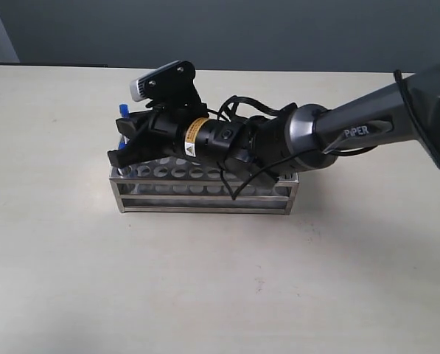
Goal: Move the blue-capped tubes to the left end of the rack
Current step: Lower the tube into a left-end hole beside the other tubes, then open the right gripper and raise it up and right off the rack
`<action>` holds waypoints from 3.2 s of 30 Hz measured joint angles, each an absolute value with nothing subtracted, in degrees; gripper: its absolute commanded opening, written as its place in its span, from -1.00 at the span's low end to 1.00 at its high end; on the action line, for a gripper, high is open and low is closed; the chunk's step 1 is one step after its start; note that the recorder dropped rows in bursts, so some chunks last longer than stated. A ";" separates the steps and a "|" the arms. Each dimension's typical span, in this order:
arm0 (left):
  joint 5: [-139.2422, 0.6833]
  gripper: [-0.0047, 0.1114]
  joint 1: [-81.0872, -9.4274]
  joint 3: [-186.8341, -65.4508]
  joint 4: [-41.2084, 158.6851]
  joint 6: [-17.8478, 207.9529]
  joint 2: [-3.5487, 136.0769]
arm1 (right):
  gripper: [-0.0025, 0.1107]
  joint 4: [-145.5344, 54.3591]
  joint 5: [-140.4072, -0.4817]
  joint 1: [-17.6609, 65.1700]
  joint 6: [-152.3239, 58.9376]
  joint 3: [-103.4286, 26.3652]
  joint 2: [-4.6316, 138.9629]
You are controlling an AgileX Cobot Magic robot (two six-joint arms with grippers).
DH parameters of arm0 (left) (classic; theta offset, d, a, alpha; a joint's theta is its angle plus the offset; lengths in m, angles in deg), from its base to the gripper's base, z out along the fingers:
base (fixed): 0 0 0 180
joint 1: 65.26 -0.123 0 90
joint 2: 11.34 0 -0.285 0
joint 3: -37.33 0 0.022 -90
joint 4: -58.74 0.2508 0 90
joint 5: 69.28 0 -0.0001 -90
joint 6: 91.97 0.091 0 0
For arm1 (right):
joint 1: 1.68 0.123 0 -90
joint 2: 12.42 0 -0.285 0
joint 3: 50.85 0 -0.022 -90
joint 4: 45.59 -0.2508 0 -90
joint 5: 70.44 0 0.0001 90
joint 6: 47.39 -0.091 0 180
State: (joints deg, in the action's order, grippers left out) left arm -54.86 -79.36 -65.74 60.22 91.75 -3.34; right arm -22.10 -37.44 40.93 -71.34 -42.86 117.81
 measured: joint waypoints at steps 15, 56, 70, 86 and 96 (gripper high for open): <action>-54.86 -0.91 -79.36 -65.74 60.22 91.75 -3.34 | -0.96 -19.65 -38.74 41.51 -71.58 -42.86 117.11; -54.86 -0.91 -79.36 -65.74 60.22 91.75 -3.34 | -0.14 -14.27 -38.88 41.85 -75.84 -38.37 116.10; -54.86 -0.91 -79.36 -65.74 60.22 91.75 -3.34 | -0.28 -13.09 -51.67 42.90 -69.65 -38.14 104.13; -54.86 -0.91 -79.36 -65.74 60.57 91.75 -3.34 | -0.96 -14.44 -61.71 40.24 -68.56 -20.81 70.73; -54.86 -0.91 -79.36 -65.74 60.57 91.75 -3.34 | -0.96 -20.73 -74.58 36.32 -68.56 -12.13 50.85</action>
